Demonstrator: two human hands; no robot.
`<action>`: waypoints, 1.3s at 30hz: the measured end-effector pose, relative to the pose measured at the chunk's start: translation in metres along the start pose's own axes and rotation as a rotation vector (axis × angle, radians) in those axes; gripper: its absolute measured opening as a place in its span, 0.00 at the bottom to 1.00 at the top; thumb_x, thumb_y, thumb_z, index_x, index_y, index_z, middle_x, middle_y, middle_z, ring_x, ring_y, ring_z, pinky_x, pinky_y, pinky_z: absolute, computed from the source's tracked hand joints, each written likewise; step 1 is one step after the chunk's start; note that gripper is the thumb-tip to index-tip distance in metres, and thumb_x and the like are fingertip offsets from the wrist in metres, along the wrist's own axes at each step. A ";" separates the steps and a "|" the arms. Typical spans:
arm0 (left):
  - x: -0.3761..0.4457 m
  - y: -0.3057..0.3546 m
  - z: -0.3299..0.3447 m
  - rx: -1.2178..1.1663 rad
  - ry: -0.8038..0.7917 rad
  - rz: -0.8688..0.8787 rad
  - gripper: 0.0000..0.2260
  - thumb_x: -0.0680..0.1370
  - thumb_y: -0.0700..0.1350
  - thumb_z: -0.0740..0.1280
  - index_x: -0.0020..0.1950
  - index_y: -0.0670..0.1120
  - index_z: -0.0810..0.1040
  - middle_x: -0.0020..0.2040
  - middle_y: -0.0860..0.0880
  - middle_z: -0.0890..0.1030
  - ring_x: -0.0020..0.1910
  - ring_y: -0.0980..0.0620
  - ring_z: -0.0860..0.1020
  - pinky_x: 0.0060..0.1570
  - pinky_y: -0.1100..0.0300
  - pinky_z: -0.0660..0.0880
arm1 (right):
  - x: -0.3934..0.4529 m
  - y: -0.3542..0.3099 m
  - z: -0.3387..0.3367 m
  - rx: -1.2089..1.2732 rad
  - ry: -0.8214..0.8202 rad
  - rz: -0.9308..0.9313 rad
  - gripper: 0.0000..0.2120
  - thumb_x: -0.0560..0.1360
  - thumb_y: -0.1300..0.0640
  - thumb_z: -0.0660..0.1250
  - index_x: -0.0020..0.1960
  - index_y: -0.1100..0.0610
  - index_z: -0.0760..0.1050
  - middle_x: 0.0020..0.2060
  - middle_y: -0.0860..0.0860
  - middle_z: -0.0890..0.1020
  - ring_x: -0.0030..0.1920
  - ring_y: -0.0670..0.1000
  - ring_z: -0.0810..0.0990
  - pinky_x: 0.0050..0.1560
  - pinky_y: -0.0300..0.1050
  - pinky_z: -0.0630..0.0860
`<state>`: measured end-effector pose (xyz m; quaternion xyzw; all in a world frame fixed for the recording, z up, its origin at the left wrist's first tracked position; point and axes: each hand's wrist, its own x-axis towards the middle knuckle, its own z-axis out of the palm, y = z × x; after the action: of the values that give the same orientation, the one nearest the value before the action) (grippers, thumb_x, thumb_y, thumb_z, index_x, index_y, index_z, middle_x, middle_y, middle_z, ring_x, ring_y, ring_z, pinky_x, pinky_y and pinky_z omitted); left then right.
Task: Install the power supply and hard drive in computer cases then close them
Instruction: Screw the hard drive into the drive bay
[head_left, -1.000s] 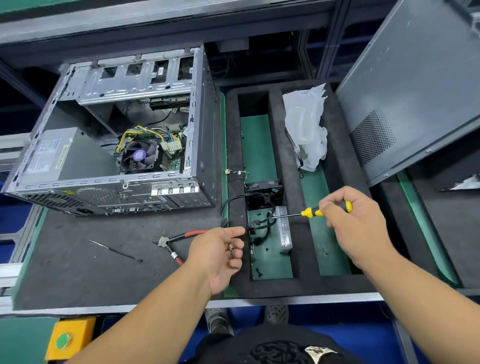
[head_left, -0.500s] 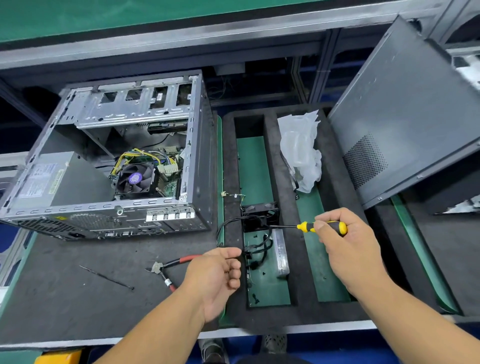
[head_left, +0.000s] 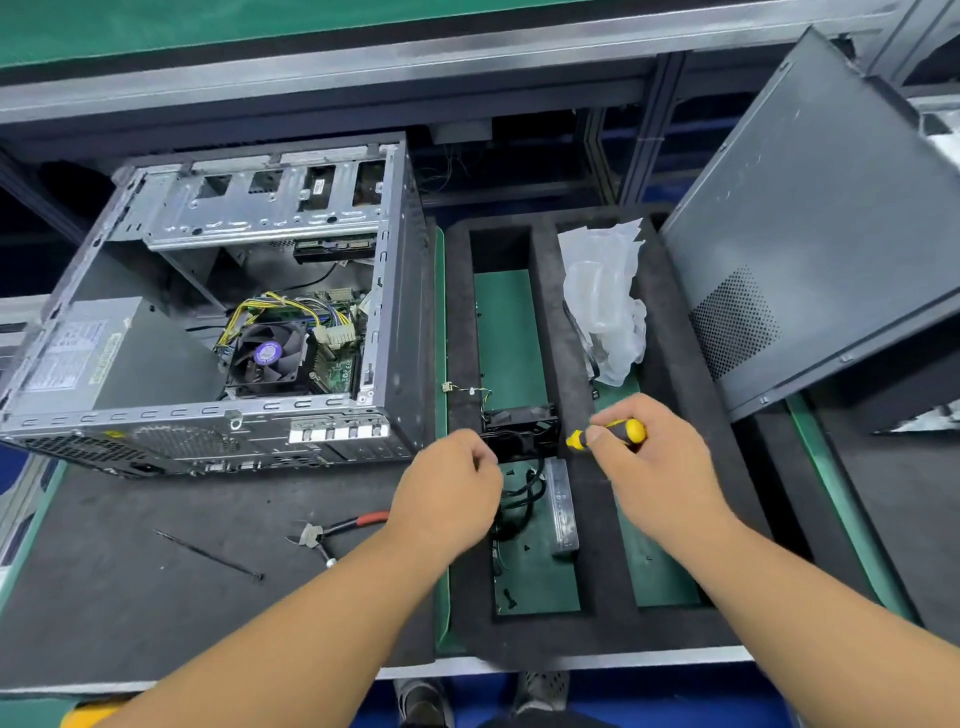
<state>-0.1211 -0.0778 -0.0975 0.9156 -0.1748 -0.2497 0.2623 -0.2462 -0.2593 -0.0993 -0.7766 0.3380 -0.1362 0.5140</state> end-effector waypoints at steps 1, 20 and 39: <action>0.006 0.004 0.000 0.006 0.003 -0.016 0.08 0.76 0.47 0.59 0.42 0.56 0.77 0.36 0.59 0.81 0.36 0.58 0.79 0.38 0.56 0.78 | 0.008 -0.002 0.005 -0.045 -0.016 -0.007 0.04 0.77 0.51 0.70 0.46 0.42 0.78 0.32 0.45 0.79 0.26 0.46 0.72 0.26 0.41 0.74; -0.029 -0.032 0.016 -0.538 0.128 -0.128 0.12 0.82 0.39 0.61 0.48 0.56 0.79 0.26 0.57 0.72 0.23 0.58 0.66 0.22 0.65 0.66 | 0.015 -0.018 0.017 -0.040 0.066 -0.237 0.00 0.73 0.47 0.66 0.44 0.41 0.75 0.32 0.39 0.79 0.30 0.44 0.76 0.30 0.31 0.68; -0.041 -0.035 -0.007 -1.051 0.005 -0.522 0.14 0.78 0.31 0.57 0.53 0.38 0.81 0.32 0.45 0.78 0.26 0.53 0.71 0.24 0.61 0.63 | 0.020 -0.009 0.056 -0.578 -0.181 -0.287 0.02 0.79 0.47 0.66 0.51 0.42 0.76 0.38 0.41 0.78 0.37 0.46 0.76 0.32 0.41 0.66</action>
<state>-0.1441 -0.0285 -0.0969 0.6761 0.2042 -0.3569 0.6114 -0.1973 -0.2308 -0.1186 -0.9389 0.2026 -0.0360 0.2760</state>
